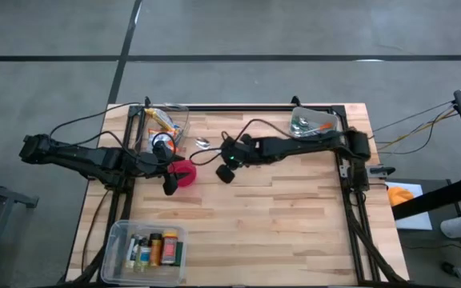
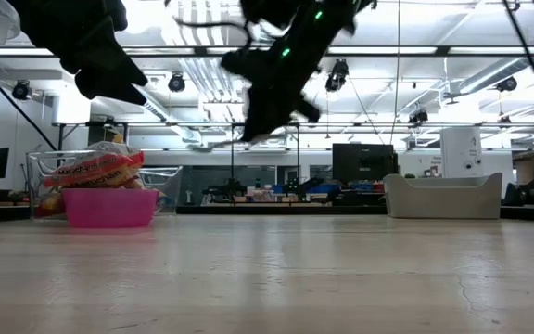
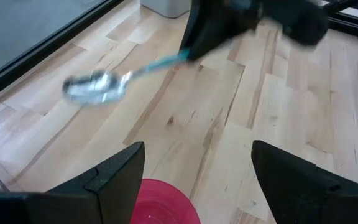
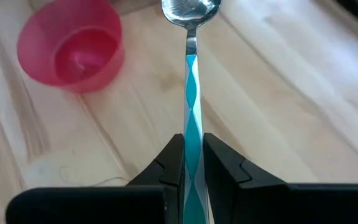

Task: Pick & Place Food Item
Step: Put the blue patterned spoon into the gray bin

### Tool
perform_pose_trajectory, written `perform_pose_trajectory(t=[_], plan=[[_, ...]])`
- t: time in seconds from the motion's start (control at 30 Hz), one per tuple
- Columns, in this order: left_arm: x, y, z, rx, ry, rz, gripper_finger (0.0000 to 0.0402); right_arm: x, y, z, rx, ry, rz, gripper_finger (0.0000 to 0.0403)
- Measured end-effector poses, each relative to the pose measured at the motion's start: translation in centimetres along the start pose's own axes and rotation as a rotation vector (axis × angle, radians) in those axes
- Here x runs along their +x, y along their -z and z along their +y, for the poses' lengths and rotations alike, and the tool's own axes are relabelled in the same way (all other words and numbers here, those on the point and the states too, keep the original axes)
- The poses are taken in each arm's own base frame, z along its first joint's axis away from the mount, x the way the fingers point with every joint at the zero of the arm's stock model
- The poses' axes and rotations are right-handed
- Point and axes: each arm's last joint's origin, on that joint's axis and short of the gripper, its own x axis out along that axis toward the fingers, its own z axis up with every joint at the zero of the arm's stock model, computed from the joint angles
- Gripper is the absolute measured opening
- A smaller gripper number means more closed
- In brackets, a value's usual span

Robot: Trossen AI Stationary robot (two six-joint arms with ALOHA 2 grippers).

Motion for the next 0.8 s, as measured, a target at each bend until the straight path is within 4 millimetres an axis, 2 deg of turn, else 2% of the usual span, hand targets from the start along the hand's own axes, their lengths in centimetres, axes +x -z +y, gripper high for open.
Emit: perform_pose_trajectory(t=[0.23, 0.47, 0.8], plan=[[0.0, 0.0, 0.0, 0.000, 0.000, 0.000, 0.0298, -6.7, 0.1, -2.5, -0.056, 0.122, 0.106, 0.0041], [0.0, 0.0, 0.0, 0.000, 0.000, 0.000, 0.0298, -13.1, 1.0, -5.5, -0.108, 0.292, 0.144, 0.0032], [0.0, 0.0, 0.0, 0.000, 0.000, 0.000, 0.0298, -21.8, 3.1, -11.4, -0.122, 0.426, 0.172, 0.0036]])
